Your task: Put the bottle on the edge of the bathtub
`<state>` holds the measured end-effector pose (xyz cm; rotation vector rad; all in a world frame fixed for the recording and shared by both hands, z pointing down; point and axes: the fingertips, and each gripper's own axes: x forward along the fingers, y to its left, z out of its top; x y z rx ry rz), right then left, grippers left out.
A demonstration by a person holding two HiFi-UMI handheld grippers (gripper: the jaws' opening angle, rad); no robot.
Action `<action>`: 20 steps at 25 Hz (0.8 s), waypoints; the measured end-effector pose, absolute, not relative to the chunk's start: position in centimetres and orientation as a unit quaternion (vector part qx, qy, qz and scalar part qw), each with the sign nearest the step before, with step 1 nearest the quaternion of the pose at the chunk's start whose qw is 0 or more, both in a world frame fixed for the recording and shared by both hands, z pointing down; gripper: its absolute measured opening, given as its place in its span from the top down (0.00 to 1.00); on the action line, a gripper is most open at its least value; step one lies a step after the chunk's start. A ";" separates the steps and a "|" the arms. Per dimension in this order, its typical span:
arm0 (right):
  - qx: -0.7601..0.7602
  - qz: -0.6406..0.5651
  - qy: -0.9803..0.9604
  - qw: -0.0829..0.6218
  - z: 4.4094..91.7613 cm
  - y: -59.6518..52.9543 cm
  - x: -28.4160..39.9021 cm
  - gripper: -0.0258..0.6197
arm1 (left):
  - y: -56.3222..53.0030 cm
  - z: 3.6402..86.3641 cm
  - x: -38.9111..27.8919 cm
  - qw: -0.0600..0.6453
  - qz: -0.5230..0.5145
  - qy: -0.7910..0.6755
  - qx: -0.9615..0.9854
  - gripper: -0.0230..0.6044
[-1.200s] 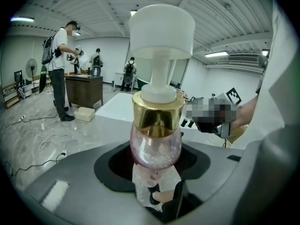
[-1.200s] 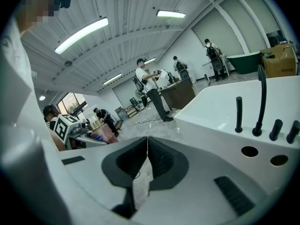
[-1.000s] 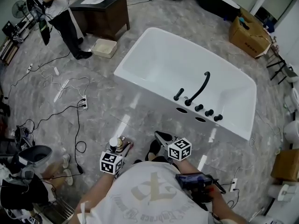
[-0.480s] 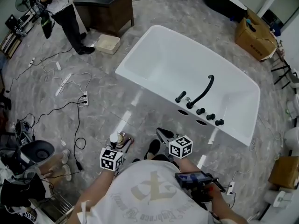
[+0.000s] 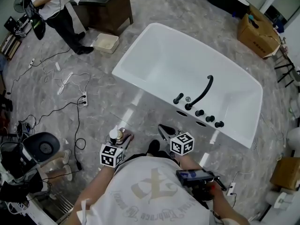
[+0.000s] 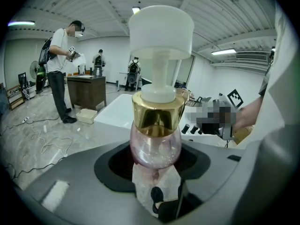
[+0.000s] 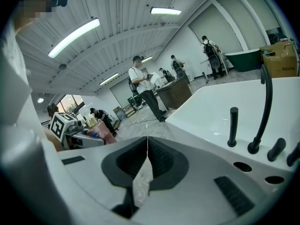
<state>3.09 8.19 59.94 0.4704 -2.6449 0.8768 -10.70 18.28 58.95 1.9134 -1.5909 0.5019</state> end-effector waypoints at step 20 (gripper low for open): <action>0.173 0.319 -0.920 0.146 60.4 2.9 5.4 0.95 | 11.3 57.7 -9.3 0.281 0.204 -0.596 0.724 0.61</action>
